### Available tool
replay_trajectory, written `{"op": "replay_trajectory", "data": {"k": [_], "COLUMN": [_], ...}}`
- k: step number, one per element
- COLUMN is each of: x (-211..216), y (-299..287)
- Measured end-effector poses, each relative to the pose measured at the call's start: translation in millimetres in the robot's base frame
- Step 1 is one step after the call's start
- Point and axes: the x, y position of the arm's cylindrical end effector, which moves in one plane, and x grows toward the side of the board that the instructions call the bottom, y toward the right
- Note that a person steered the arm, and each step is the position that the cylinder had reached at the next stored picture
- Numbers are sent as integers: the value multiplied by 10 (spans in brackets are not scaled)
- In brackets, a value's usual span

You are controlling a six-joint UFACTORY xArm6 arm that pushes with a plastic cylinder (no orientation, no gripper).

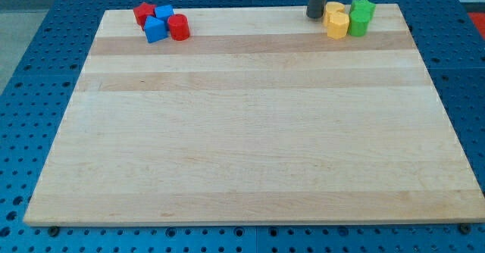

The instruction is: Move the green star to the yellow heart

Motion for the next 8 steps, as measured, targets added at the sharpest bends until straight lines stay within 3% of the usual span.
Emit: {"op": "replay_trajectory", "data": {"k": [2, 3, 4, 5, 6, 8], "x": [316, 852, 1276, 1386, 1324, 634], "y": [-376, -536, -177, 590, 1235, 1874]}}
